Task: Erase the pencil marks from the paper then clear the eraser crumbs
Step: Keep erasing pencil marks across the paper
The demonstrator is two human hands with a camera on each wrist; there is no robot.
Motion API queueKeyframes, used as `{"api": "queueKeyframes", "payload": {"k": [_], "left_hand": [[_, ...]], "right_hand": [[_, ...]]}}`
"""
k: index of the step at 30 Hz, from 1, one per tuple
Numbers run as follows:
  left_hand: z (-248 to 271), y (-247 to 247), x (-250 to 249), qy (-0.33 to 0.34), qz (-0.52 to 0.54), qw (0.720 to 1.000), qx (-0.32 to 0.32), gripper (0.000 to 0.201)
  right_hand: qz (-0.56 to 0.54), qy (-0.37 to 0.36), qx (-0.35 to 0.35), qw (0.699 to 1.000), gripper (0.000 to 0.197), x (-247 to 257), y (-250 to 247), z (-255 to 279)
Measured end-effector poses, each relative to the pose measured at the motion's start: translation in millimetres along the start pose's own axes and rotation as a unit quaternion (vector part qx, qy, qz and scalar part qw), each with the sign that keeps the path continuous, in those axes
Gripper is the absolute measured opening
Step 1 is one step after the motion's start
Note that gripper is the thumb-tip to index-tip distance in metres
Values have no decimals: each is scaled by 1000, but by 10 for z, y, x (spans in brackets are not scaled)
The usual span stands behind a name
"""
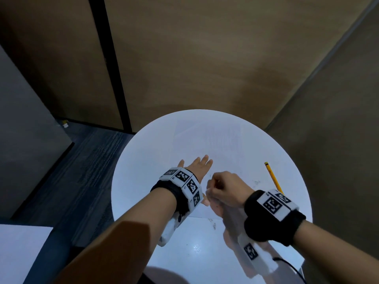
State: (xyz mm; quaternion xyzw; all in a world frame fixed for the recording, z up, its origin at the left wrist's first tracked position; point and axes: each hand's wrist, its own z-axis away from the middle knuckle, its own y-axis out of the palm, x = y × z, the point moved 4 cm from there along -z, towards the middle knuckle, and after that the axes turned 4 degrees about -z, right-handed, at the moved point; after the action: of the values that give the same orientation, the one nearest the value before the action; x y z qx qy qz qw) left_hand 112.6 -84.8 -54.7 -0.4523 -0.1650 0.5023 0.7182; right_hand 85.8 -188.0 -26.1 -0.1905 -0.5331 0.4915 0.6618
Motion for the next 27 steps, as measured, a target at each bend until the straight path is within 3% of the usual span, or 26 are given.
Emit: {"api": "queueKeyframes", "payload": {"k": [2, 5, 10, 13, 16, 20, 24, 25, 27], "left_hand": [[-33, 50, 34, -1, -1, 1000, -8, 121], [-43, 87, 60, 1, 3, 1000, -12, 123], [-48, 39, 41, 4, 5, 1000, -16, 125], [-35, 115, 122, -12, 26, 999, -39, 129], [13, 133, 131, -40, 35, 998, -46, 129], [0, 65, 112, -57, 39, 996, -63, 102], [9, 119, 121, -36, 28, 998, -36, 131], [17, 121, 117, -39, 26, 998, -33, 131], [15, 84, 112, -44, 25, 997, -50, 116]], "right_hand": [[12, 4, -20, 1000, 8, -34, -98, -63], [-12, 22, -112, 993, 13, -75, -220, -120], [-15, 5, 17, 1000, 10, -41, 7, 42], [-21, 36, -57, 997, 16, -107, -218, -128], [-37, 47, -121, 991, 10, -98, -206, -161], [-20, 5, -25, 999, 13, 8, 29, -40], [-26, 37, -115, 992, 8, -80, -223, -215], [-31, 36, -121, 991, 7, -76, -210, -215], [-29, 14, -71, 997, 7, -18, -71, -157]]}}
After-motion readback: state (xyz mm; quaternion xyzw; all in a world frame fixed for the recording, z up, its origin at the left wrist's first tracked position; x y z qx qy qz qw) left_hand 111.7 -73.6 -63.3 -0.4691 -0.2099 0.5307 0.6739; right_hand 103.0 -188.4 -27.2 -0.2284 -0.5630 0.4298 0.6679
